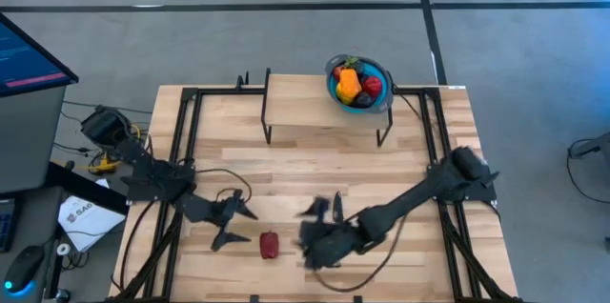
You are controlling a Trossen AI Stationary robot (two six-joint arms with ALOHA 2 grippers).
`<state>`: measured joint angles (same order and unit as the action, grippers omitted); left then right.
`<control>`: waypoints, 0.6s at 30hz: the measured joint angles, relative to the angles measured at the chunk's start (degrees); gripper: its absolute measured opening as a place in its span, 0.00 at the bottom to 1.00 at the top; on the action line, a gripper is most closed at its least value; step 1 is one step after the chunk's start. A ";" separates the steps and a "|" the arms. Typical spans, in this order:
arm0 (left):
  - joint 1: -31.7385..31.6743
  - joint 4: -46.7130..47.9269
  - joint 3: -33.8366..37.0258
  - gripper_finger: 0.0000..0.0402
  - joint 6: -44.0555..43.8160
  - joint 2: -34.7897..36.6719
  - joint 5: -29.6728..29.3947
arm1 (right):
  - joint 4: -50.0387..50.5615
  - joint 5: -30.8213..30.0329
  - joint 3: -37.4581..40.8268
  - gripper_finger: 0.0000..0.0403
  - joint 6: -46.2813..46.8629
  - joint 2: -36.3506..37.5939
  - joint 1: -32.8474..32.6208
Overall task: Pick & Place Fruit
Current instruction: Put the apple into the blue strainer bowl on the shelf
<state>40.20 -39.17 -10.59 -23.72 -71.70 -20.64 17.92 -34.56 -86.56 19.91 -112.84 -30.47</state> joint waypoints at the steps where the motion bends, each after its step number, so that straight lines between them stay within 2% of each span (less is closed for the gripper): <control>1: 1.52 0.80 0.00 0.79 -1.92 0.00 -0.93 | -4.41 3.43 -0.03 0.79 -1.00 -2.08 0.35; 4: 5.14 2.95 -0.01 0.79 -8.06 -0.66 -4.64 | -14.00 10.91 -0.03 0.79 -3.60 -7.03 1.84; 9: 7.26 3.26 -0.98 0.79 -17.31 -6.39 -6.57 | -20.12 15.52 -0.03 0.79 -7.40 -10.66 5.12; 11: 7.37 3.16 -2.62 0.79 -19.87 -10.21 -7.13 | -22.17 19.68 -0.07 0.79 -8.11 -11.17 6.81; 13: 7.13 3.00 -4.75 0.79 -22.80 -14.33 -7.78 | -21.37 22.47 -0.07 0.79 -5.08 -10.95 8.53; 18: 6.69 2.40 -10.10 0.79 -33.34 -22.38 -7.57 | -12.75 27.92 -0.06 0.79 11.03 -9.24 11.65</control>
<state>46.89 -36.77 -20.69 -57.06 -94.08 -28.21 5.16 -6.63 -86.61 30.94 -122.08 -18.83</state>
